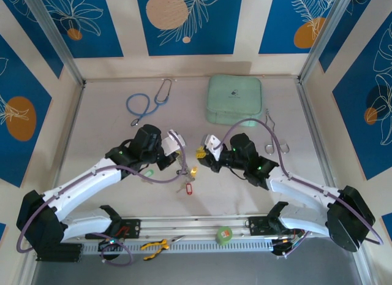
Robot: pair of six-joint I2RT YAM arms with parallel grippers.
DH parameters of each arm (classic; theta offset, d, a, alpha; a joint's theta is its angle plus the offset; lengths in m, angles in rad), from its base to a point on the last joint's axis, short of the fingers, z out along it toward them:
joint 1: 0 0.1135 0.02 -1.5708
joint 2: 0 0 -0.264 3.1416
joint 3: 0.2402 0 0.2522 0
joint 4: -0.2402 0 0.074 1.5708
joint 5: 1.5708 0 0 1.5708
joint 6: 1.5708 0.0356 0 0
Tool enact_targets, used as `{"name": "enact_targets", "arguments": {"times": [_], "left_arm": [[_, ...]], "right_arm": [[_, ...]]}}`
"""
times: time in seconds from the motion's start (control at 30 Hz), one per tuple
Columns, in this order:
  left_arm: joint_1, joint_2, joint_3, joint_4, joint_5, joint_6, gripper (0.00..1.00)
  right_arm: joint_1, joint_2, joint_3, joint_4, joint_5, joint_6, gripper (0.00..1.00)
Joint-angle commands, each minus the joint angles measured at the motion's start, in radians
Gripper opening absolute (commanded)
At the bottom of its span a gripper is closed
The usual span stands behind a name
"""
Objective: Put the keys on the keyring
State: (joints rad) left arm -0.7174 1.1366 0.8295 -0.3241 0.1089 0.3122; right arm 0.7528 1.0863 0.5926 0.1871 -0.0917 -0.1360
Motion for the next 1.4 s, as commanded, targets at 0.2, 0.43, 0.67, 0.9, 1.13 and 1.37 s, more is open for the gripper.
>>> {"name": "enact_targets", "arguments": {"times": [0.2, 0.43, 0.67, 0.9, 1.13, 1.37], "left_arm": [[0.16, 0.011, 0.006, 0.106, -0.18, -0.361, 0.0], [0.281, 0.006, -0.114, 0.239, -0.14, -0.475, 0.0], [0.353, 0.021, -0.173, 0.319, -0.119, -0.572, 0.0], [0.374, 0.017, -0.175, 0.348, -0.102, -0.619, 0.0], [0.382, 0.012, -0.173, 0.352, -0.092, -0.622, 0.0], [0.386, 0.03, -0.165, 0.366, -0.066, -0.633, 0.0]], "right_arm": [[0.047, 0.079, 0.25, -0.294, -0.001, 0.199, 0.13], [0.298, 0.186, 0.159, -0.084, 0.069, -0.123, 0.16], [0.426, 0.537, 0.367, -0.059, 0.178, -0.024, 0.18], [0.489, 0.809, 0.62, -0.216, 0.321, 0.279, 0.18], [0.483, 0.935, 0.689, -0.186, 0.39, 0.386, 0.23], [0.476, 1.025, 0.745, -0.139, 0.405, 0.418, 0.26]]}}
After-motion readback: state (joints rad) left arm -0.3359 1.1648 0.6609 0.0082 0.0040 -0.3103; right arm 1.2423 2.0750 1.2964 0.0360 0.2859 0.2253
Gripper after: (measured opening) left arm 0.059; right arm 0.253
